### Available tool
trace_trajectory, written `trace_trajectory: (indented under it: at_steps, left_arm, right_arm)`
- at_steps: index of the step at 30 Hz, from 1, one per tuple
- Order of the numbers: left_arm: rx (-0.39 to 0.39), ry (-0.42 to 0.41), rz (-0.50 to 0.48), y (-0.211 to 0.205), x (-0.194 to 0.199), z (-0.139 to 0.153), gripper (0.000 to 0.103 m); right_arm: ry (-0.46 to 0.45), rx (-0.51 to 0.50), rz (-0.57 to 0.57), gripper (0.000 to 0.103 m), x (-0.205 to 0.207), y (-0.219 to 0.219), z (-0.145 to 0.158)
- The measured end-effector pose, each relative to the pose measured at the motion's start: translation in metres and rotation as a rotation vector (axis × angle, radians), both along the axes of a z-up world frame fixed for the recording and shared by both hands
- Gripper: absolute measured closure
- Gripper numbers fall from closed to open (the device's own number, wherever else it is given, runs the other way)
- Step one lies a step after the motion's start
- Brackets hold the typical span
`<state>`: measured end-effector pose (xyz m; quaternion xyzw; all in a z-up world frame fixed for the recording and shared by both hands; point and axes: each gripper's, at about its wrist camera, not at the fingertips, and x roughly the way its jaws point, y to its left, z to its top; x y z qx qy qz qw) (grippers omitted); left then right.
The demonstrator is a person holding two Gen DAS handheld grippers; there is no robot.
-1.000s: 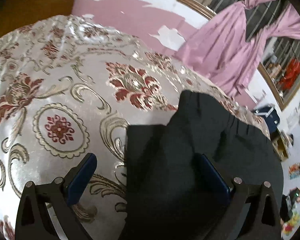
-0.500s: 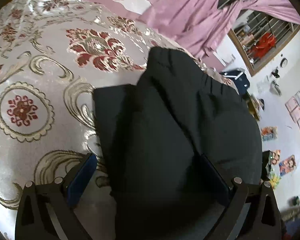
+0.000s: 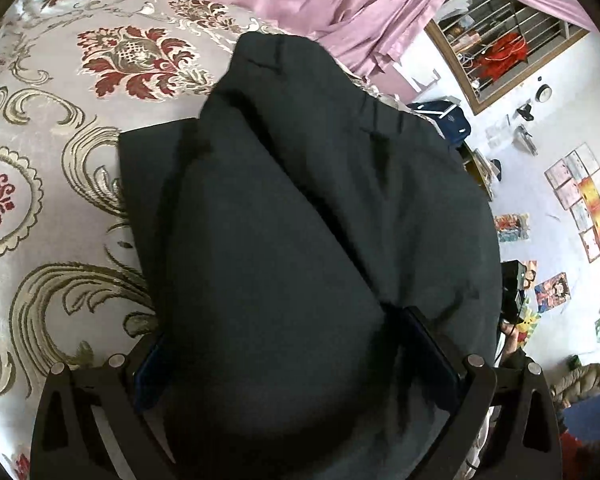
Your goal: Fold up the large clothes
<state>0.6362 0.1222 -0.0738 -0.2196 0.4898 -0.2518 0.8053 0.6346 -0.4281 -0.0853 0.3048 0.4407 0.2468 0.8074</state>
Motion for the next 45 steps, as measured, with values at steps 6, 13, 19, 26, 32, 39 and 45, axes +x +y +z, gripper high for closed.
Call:
trace_trajectory:
  at_steps: [6,13,19,26,32,39,45]
  left_arm:
    - [0.04,0.006,0.009,-0.013,-0.001,0.012,0.004]
    - [0.106,0.024,0.054,-0.018,-0.006,0.025,0.035]
    - [0.139,0.047,0.117,-0.019,-0.014,0.043,0.068]
    - [0.127,0.036,0.152,-0.022,-0.039,0.071,0.084]
    - [0.144,0.003,0.134,-0.024,-0.075,0.106,0.085]
    - [0.177,-0.046,0.12,-0.015,-0.124,0.149,0.085]
    - [0.168,-0.084,0.137,-0.004,-0.164,0.177,0.085]
  right_arm:
    - [0.06,0.029,0.018,0.001,-0.002,0.017,0.0]
    - [0.075,0.006,-0.034,0.013,-0.008,0.037,0.008]
    - [0.074,-0.035,-0.119,0.056,-0.019,0.043,0.028]
    - [0.048,-0.074,-0.154,0.077,-0.041,0.055,0.073]
    - [-0.041,-0.125,-0.135,0.079,-0.079,0.045,0.114]
    - [-0.106,-0.143,-0.105,0.08,-0.121,0.051,0.156]
    - [-0.166,-0.153,-0.1,0.08,-0.159,0.06,0.19]
